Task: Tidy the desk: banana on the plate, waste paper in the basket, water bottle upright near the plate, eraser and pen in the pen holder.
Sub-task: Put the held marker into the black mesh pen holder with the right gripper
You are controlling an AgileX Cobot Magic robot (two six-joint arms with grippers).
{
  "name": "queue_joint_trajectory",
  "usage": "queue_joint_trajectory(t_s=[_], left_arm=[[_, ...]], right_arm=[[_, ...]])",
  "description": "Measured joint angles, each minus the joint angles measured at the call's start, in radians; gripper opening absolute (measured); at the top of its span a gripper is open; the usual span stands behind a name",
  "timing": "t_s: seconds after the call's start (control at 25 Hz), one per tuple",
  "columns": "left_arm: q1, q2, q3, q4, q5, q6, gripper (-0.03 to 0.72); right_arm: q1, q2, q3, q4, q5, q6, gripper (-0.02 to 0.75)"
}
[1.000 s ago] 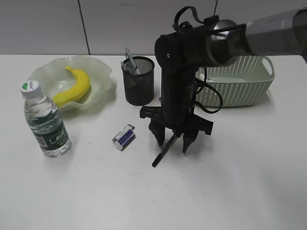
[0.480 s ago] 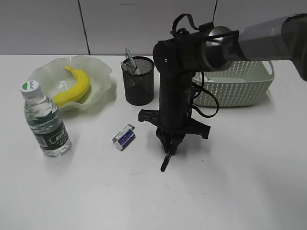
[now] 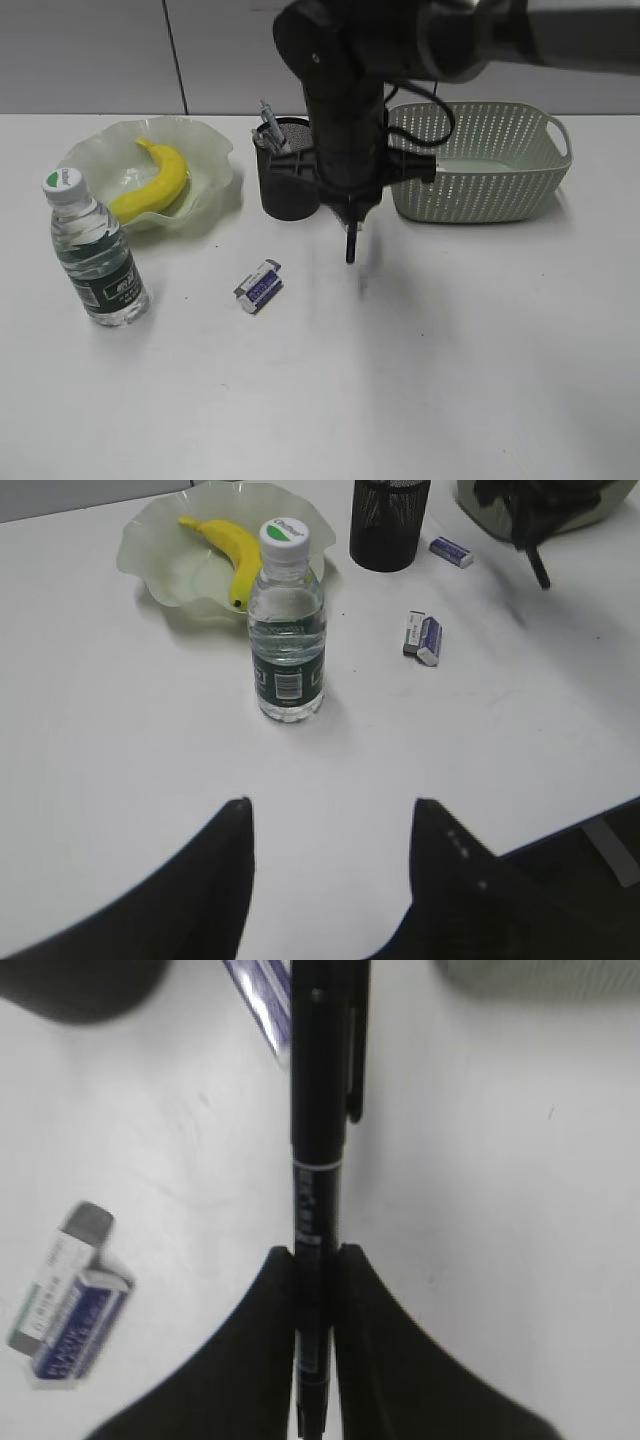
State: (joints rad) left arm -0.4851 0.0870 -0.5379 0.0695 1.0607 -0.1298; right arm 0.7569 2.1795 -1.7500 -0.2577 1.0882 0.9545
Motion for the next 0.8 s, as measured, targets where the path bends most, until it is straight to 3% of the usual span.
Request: queue_joint_trajectory(t_s=[0.16, 0.44, 0.64, 0.8], left_arm=[[0.000, 0.000, 0.000, 0.000, 0.000, 0.000, 0.374], [0.000, 0.000, 0.000, 0.000, 0.000, 0.000, 0.374], [0.000, 0.000, 0.000, 0.000, 0.000, 0.000, 0.374], [0.000, 0.000, 0.000, 0.000, 0.000, 0.000, 0.374]], right_arm=[[0.027, -0.106, -0.003, -0.160, -0.118, -0.009, 0.088], [0.028, -0.167, 0.003, -0.416, -0.498, -0.011, 0.088], [0.014, -0.141, 0.051, -0.679, -0.655, 0.100, 0.088], [-0.018, -0.069, 0.056, -0.765, -0.755, 0.162, 0.088]])
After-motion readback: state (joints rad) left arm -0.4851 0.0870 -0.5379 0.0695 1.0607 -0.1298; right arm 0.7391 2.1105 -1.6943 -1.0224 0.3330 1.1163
